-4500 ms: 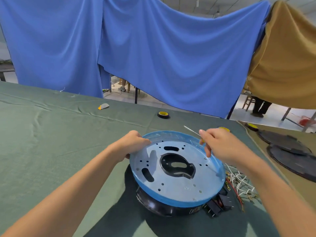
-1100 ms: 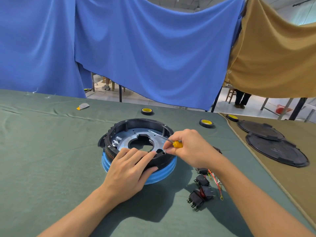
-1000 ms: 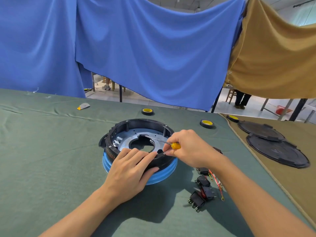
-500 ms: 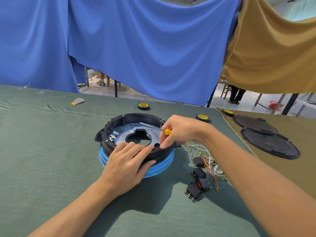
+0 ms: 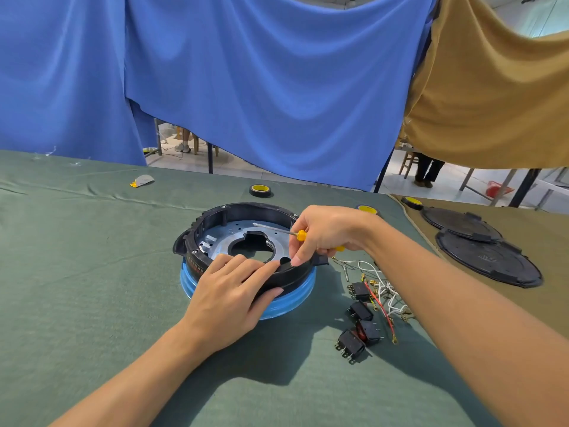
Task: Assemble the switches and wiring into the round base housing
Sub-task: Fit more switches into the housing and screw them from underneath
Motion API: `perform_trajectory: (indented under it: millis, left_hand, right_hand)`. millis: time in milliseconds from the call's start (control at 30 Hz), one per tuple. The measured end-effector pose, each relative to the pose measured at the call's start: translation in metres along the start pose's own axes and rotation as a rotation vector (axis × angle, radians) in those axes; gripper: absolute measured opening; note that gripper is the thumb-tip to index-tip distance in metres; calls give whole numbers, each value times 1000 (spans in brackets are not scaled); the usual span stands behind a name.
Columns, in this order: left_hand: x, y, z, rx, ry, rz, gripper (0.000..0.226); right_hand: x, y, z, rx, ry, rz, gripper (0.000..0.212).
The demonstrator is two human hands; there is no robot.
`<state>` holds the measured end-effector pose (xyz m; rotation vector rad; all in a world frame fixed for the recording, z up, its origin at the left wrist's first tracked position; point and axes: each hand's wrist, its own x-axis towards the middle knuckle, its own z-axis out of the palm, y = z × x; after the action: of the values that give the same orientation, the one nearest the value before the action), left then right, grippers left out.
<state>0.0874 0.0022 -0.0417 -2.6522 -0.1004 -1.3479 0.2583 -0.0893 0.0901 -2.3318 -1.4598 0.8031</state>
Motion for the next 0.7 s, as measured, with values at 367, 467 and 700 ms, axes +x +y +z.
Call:
perform_trajectory:
  millis: [367, 467, 700]
  left_hand:
    - [0, 4, -1, 41, -2, -18, 36]
    - [7, 11, -3, 96, -41, -19, 43]
    - [19, 27, 0, 172, -59, -29, 37]
  right_hand:
    - [-11, 49, 5, 407, 426, 29, 29]
    - [-10, 84, 15, 219, 562, 224, 22]
    - [15, 114, 43, -94, 659, 431, 24]
